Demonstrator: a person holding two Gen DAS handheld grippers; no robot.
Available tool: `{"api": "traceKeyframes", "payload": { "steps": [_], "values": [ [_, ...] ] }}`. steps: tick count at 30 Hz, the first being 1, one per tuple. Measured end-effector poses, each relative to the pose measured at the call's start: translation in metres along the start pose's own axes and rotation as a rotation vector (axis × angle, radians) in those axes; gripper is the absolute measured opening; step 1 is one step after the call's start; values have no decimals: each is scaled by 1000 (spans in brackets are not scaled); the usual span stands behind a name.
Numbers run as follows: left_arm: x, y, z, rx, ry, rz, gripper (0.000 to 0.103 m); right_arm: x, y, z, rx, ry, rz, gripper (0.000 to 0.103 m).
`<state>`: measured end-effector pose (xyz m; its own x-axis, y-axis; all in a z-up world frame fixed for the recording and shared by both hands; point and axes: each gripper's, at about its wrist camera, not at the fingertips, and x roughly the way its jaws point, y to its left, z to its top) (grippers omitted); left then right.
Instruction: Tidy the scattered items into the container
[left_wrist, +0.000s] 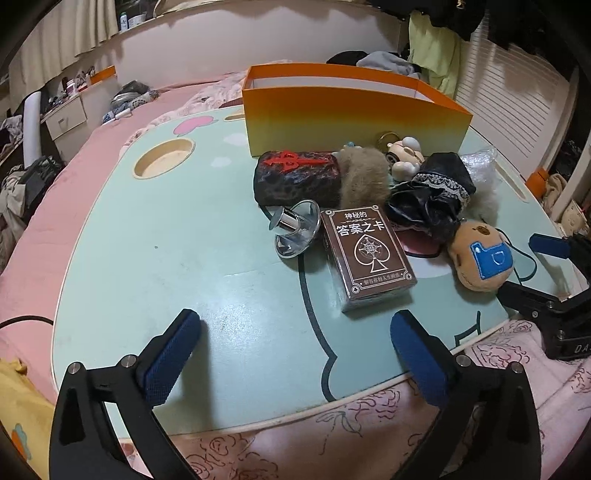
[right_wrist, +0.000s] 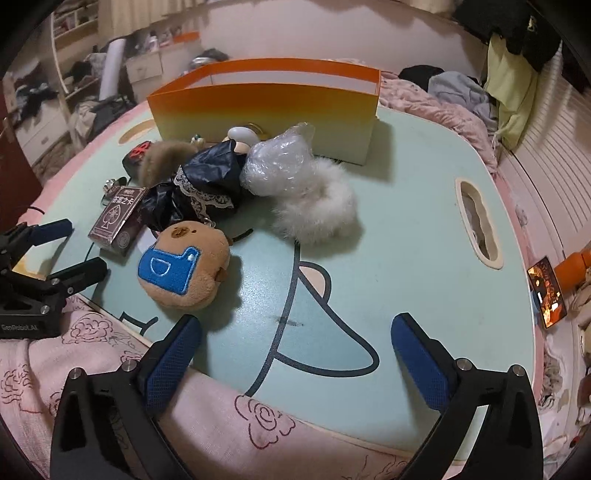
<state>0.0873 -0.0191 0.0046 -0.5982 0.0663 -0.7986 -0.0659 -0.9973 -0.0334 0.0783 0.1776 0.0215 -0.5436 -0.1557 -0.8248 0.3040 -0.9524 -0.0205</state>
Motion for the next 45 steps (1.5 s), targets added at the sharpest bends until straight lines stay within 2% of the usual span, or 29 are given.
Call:
{"api": "traceKeyframes", "payload": {
  "steps": [9,16,19,22,24,25,27,31,33,37,39,41,43,44,45],
  "values": [
    [1,2,0,19,-2,-14,103,0,2,-2,-13,-11,2,103],
    [-1,15,2,35,-7,-68,103,-1,3,-2,-16,-18,6,103],
    [-13,23,4,39,-63,-74,103,-2,2,-1,-17,-19,7,103],
    [-28,35,8,21,-190,-36,102,-2,2,-1,-17,-20,7,103],
    [-25,44,13,1,-199,-38,102,-2,1,-1,-17,-19,7,103],
    [-21,47,15,-4,-186,-57,100,-2,1,-1,-17,-19,7,103],
    [-12,50,18,-4,-158,-92,89,-2,2,-1,-18,-19,7,103],
    [2,45,24,25,-128,-102,88,-2,2,-1,-18,-19,7,103],
    [4,40,26,25,-123,-135,82,-1,1,-1,-17,-19,7,103],
    [11,33,33,30,-107,-172,79,-2,1,-1,-18,-19,7,103],
    [14,31,35,28,-99,-181,55,-2,1,-1,-18,-19,7,103],
    [15,28,36,34,-104,-173,53,-2,1,-1,-18,-19,7,103],
    [15,24,36,57,-111,-155,44,-2,1,-1,-22,-19,2,103],
    [15,22,35,69,-114,-153,34,-2,1,-1,-22,-20,2,103],
    [13,20,33,83,-117,-154,31,-2,1,-1,-21,-21,3,103]
  ]
}}
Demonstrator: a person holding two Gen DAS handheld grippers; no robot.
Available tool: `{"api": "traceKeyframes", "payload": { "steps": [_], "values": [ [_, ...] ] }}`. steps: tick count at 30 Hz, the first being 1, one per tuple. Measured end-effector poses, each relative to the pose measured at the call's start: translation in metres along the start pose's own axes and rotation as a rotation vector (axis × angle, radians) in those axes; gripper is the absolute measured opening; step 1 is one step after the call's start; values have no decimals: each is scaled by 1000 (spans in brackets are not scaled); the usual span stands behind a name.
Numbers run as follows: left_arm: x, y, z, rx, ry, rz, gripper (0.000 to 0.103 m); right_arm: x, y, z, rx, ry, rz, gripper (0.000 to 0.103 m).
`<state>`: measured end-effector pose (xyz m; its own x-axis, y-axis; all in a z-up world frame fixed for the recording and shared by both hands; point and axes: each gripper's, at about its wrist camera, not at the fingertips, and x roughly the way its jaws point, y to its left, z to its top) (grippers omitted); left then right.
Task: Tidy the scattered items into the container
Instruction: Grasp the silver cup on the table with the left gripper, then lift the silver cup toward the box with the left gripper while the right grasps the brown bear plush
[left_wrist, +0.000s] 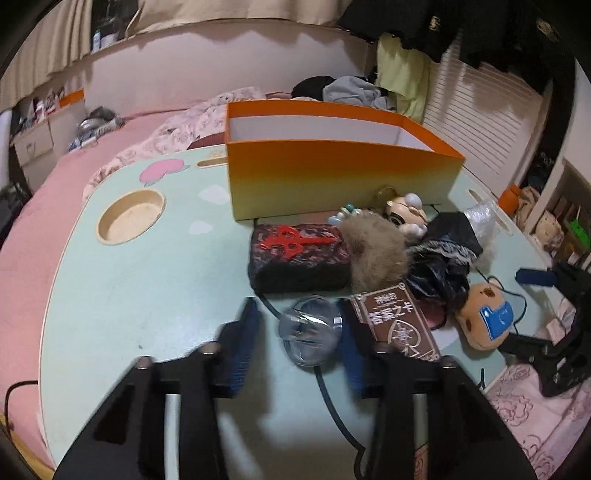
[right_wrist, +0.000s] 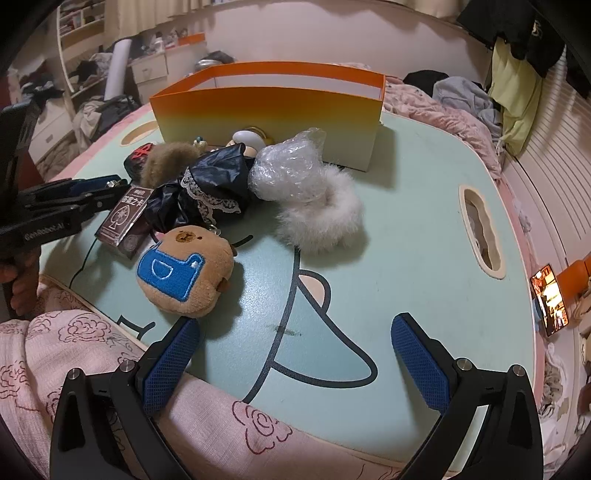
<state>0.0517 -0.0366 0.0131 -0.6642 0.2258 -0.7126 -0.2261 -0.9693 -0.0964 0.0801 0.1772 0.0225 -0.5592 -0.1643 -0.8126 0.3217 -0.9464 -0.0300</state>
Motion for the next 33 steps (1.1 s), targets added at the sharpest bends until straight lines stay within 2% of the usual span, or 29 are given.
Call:
{"api": "traceKeyframes", "payload": {
  "steps": [3,8,11,13,16,22,24,25,26,29,33],
  "values": [
    [-5,-1,-6,3,-13,-21,31,-1,-2,0,17,-15,18,103],
    [-29,9,-10,-27,-83,-32,31,-19,-13,-1,82,-107,145,103],
    [-40,16,-9,-48,-102,-30,31,-31,-5,1,45,-157,198,103],
    [-44,19,-8,-60,-109,-31,31,-32,6,6,-12,-152,209,101],
    [-46,18,-7,-65,-119,-46,31,-25,25,16,-96,-108,250,89],
    [-48,7,-7,-35,-124,-62,31,1,46,34,-182,-24,265,87],
    [-47,7,-8,-37,-118,-64,31,10,47,35,-196,5,270,69],
    [-46,7,-8,-39,-117,-65,31,11,49,34,-201,-1,261,54],
    [-46,6,-8,-40,-117,-65,31,11,50,33,-203,-3,262,51],
    [-48,6,-7,-38,-123,-64,31,9,47,27,-184,-18,274,51],
    [-49,5,-7,-46,-129,-71,31,-4,32,19,-117,-81,290,51]
  ]
}}
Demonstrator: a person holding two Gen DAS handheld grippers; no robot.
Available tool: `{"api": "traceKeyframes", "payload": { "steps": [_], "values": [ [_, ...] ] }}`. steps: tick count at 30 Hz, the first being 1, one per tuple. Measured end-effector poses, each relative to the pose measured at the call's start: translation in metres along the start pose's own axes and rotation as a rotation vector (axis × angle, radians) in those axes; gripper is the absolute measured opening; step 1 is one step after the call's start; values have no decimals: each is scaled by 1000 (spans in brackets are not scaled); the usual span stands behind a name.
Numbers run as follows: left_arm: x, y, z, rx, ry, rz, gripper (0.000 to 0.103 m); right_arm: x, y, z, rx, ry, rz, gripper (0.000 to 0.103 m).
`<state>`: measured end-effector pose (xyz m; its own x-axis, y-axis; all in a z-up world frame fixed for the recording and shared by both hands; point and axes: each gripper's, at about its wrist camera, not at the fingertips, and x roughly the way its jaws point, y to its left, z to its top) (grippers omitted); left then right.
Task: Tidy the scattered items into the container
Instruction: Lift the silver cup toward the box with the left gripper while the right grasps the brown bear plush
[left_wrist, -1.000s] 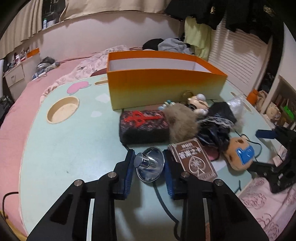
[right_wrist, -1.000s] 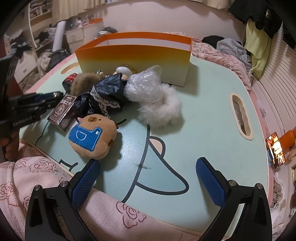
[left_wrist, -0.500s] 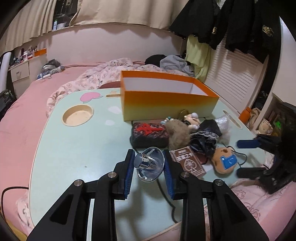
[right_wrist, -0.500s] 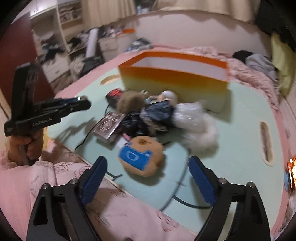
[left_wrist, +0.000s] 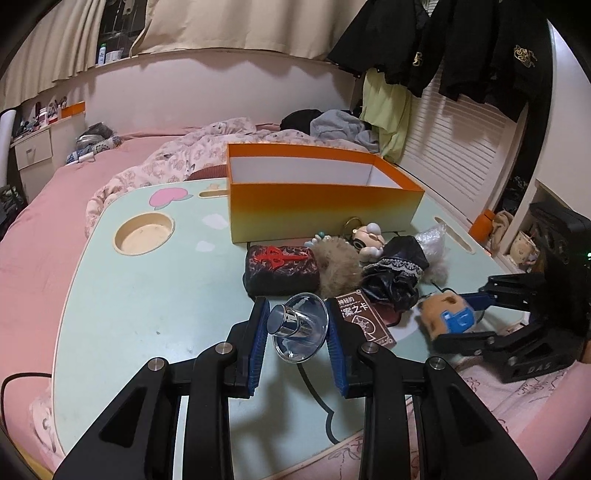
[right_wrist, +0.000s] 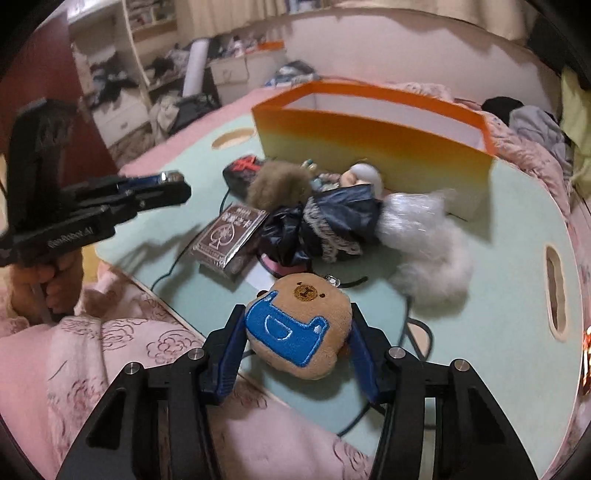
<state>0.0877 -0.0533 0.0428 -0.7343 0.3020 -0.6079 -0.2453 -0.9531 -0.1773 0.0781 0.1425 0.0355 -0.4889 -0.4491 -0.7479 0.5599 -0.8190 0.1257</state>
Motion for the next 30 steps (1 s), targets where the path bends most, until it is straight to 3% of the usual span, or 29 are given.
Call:
{"api": "traceKeyframes", "payload": {
  "steps": [6,10,16,19,22,26,30],
  "values": [
    [-2,-6,9,-9,-19,-31,31,-41,-8,1,31,-188,-42,51],
    [0,-13,28,-5,-44,-52,31,-49,-10,14,26,-235,-79,51],
    [16,-9,81,-26,-63,-58,31,-61,-35,66,52,-310,-96,52],
    [37,-9,119,-9,-51,-12,31,-52,-59,101,100,-285,-75,52],
    [68,-11,153,28,-41,40,31,-37,-83,130,194,-260,5,52],
    [125,-7,173,40,51,69,31,-1,-101,162,214,-200,-72,52],
    [152,-1,178,15,86,57,31,33,-115,173,250,-132,-69,54]
  ]
}}
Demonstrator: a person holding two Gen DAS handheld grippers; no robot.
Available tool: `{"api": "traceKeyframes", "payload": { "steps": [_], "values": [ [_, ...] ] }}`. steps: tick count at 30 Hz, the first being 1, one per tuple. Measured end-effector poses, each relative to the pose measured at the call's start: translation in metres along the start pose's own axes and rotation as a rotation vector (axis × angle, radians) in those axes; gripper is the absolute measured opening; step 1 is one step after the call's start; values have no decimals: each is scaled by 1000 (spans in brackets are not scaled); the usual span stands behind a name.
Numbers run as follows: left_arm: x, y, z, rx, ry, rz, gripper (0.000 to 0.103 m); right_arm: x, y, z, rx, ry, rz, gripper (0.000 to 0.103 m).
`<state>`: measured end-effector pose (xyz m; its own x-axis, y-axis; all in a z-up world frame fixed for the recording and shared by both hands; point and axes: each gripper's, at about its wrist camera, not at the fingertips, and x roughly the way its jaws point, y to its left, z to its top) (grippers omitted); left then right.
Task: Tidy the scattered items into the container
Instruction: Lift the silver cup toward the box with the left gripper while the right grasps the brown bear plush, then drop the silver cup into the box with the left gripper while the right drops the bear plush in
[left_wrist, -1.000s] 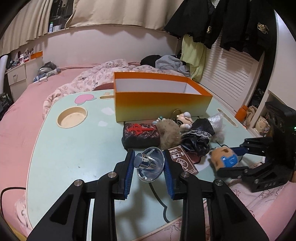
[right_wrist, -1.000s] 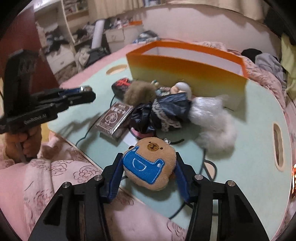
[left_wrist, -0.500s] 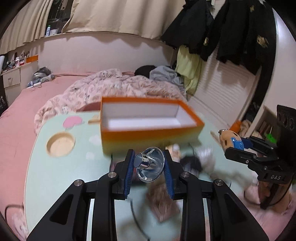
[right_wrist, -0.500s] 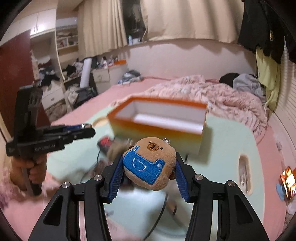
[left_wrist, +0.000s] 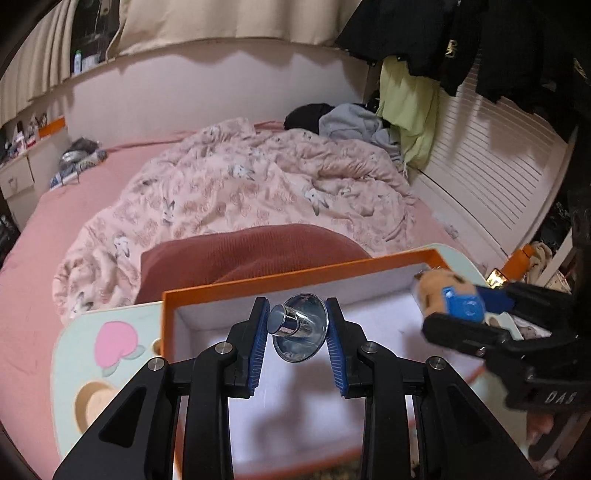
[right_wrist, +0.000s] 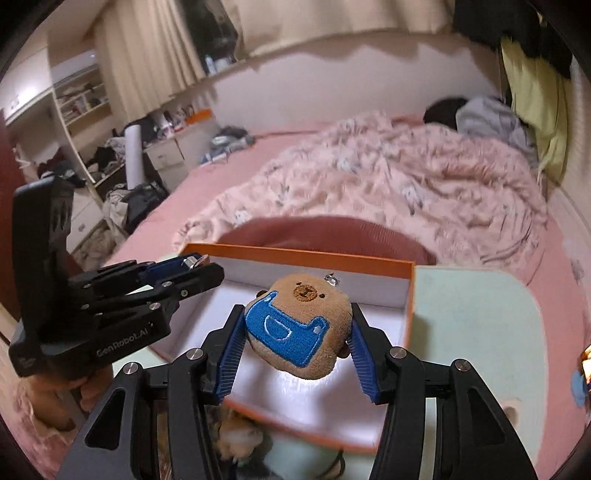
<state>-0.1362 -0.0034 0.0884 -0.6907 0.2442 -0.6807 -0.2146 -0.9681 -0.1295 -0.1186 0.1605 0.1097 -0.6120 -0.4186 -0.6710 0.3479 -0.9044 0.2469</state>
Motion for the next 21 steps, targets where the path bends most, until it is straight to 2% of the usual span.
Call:
{"api": "traceKeyframes", "payload": {
  "steps": [1,3,4,6,8,11,15,18,21],
  "values": [
    [5,1,1,-9,11,0,31,5,-1,1,0,6,-12,54],
    [15,5,4,-32,44,5,41,14,-3,3,-8,13,-40,56],
    [18,6,4,-38,54,8,46,17,-3,4,-12,14,-48,59],
    [20,9,4,-44,53,28,62,20,-3,6,-20,9,-55,67],
    [17,12,3,-52,36,46,69,18,-3,6,-23,-14,-58,75],
    [3,16,0,-68,9,25,69,6,-1,4,-21,-57,-56,75],
    [-37,13,-14,-78,-64,-18,69,-28,2,-8,-4,-123,-27,76],
    [-69,4,-36,-53,-86,-36,70,-62,7,-33,10,-154,18,84],
    [-98,-5,-71,-33,-94,-59,77,-91,15,-70,11,-147,17,90]
  ]
}}
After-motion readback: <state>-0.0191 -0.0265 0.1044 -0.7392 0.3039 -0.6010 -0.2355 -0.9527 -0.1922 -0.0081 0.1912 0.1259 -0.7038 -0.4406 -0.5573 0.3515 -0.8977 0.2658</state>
